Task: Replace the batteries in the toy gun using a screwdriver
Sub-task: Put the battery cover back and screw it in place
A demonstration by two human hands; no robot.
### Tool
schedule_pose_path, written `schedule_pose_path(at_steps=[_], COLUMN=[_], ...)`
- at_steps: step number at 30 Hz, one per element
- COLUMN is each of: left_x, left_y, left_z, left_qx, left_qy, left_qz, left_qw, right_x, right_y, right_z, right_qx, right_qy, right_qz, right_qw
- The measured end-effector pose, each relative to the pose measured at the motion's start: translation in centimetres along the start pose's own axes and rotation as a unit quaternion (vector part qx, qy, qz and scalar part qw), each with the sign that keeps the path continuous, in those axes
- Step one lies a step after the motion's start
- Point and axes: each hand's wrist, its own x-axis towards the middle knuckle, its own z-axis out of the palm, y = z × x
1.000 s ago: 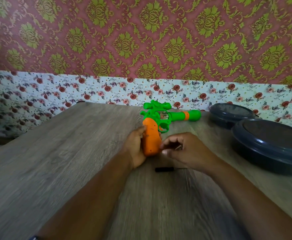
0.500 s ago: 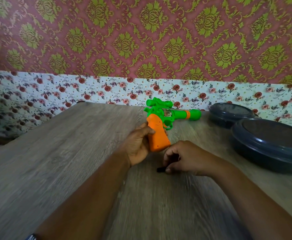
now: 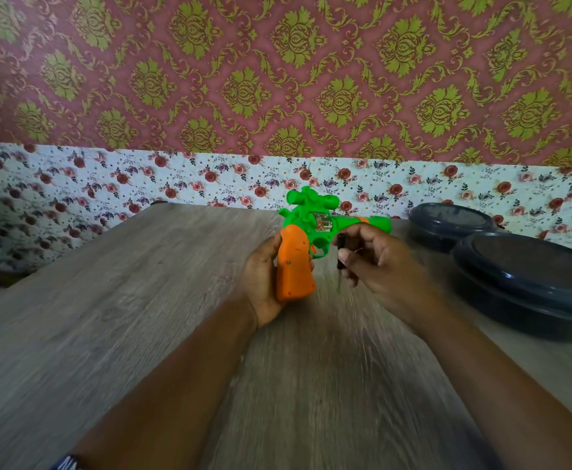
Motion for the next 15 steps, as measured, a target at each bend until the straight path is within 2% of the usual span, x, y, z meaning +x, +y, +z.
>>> schedule_pose_path(at_steps=[5,15], left_x=[0.5,0.5], left_y=[-1.1,-1.2], left_z=[0.4,0.5], left_qx=[0.07,0.09], left_qy=[0.056,0.057], left_qz=[0.035,0.048], left_qw=[0.995,0.993], right_x=[-0.6,-0.8], right_y=[0.4,0.3], right_z=[1.4,1.8], right_qx=[-0.014,-0.049], right_qy=[0.075,0.081], right_qz=[-0.091,-0.139], right_qw=[0.993,0.986])
